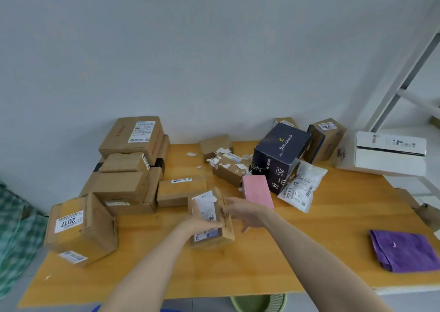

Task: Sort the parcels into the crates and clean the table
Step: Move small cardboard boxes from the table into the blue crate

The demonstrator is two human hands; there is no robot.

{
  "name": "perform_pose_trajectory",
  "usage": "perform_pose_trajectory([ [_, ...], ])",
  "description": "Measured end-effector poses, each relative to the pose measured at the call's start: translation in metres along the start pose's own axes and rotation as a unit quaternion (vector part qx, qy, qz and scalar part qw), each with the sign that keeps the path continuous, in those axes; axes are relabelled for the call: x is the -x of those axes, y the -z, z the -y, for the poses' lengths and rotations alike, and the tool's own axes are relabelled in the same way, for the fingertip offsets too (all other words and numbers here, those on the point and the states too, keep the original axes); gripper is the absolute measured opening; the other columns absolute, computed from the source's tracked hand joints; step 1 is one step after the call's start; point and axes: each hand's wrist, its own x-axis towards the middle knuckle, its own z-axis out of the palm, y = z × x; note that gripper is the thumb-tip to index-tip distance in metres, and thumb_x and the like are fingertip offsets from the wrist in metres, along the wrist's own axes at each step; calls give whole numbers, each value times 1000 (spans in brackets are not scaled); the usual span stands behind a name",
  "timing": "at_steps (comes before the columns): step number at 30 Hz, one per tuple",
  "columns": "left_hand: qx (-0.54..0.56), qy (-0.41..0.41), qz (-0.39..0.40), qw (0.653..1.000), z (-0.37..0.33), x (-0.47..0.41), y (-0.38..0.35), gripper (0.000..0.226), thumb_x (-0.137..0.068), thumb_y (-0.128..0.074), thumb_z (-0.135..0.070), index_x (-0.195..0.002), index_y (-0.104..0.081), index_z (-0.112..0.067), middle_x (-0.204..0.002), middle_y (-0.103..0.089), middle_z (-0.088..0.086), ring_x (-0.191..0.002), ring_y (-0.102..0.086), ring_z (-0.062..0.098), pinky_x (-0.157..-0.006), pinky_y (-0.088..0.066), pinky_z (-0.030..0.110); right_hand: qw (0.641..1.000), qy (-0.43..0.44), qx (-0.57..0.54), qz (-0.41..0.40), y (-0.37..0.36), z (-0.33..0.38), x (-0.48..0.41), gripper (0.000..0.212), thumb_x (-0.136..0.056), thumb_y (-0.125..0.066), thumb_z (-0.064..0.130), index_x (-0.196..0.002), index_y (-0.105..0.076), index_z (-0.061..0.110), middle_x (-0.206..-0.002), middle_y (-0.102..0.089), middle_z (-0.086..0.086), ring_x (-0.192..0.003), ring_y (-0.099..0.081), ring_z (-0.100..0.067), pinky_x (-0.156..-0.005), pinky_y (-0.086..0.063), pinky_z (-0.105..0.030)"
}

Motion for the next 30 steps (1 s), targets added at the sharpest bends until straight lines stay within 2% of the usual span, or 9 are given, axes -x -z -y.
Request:
perform_pose_trajectory([
  [2,83,2,-52,995,3,7,-9,153,-43,-80,-68,-144,27,-28,-154,-22,11,-134,-35,30,-107,-37,43,1000,25,7,9,-9,1,7,69,-95,-52,18,-151,-12,26,-159,-14,2,-145,-17,-27,-109,-17,-68],
  [4,155,8,-102,982,-1,18,-17,144,-59,-82,-54,-141,33,-28,-156,-13,16,-138,-29,34,-108,-35,46,998,53,23,21,-17,1,18,73,-95,-53,20,-152,-9,26,-159,-10,7,-146,-13,-24,-112,-15,-64],
  [11,273,-15,-231,934,5,67,-63,119,-76,-77,-35,-148,17,-28,-151,-17,16,-135,-29,33,-104,-36,42,988,113,95,51,-42,-36,88,66,-98,-47,20,-152,-9,26,-158,-14,6,-143,-18,-20,-113,-22,-46],
  [16,323,-54,-249,911,25,95,-82,133,-52,-87,-41,-145,7,-40,-138,-39,12,-121,-45,32,-94,-45,42,978,186,91,-27,-43,-70,118,61,-96,-50,14,-150,-20,18,-151,-32,2,-128,-40,-14,-95,-34,-25],
  [19,358,-43,-220,907,37,107,-91,128,-40,-85,-55,-141,-7,-43,-128,-51,4,-109,-54,26,-86,-50,44,971,192,91,-111,-47,-87,131,60,-94,-55,22,-147,-26,16,-145,-40,-5,-119,-46,-17,-96,-41,-32],
  [21,421,-14,-187,888,36,133,-102,113,-48,-78,-60,-142,-23,-31,-121,-55,4,-105,-55,27,-83,-49,44,973,166,82,-137,-52,-103,143,62,-94,-56,31,-147,-27,17,-144,-41,-7,-123,-45,-22,-100,-41,-36],
  [24,481,0,-146,865,33,159,-108,71,-71,-65,-62,-124,-44,-21,-107,-58,6,-107,-51,28,-92,-40,46,987,111,55,-105,-62,-118,157,70,-92,-50,53,-148,-24,21,-149,-33,-7,-130,-40,-28,-98,-39,-44],
  [27,485,-58,-123,864,26,171,-109,61,-79,-64,-54,-126,-39,-26,-103,-59,3,-106,-55,27,-92,-38,44,990,97,-65,-75,-71,-124,167,78,-87,-47,63,-149,-19,23,-153,-27,-8,-133,-37,-34,-101,-38,-54],
  [30,479,-115,-77,867,24,180,-112,78,-76,-65,-58,-139,-25,-35,-128,-53,6,-110,-58,29,-101,-31,53,972,124,-188,-61,-79,-125,175,95,-74,-58,69,-149,-16,29,-154,-25,-8,-134,-35,-37,-100,-37,-61],
])
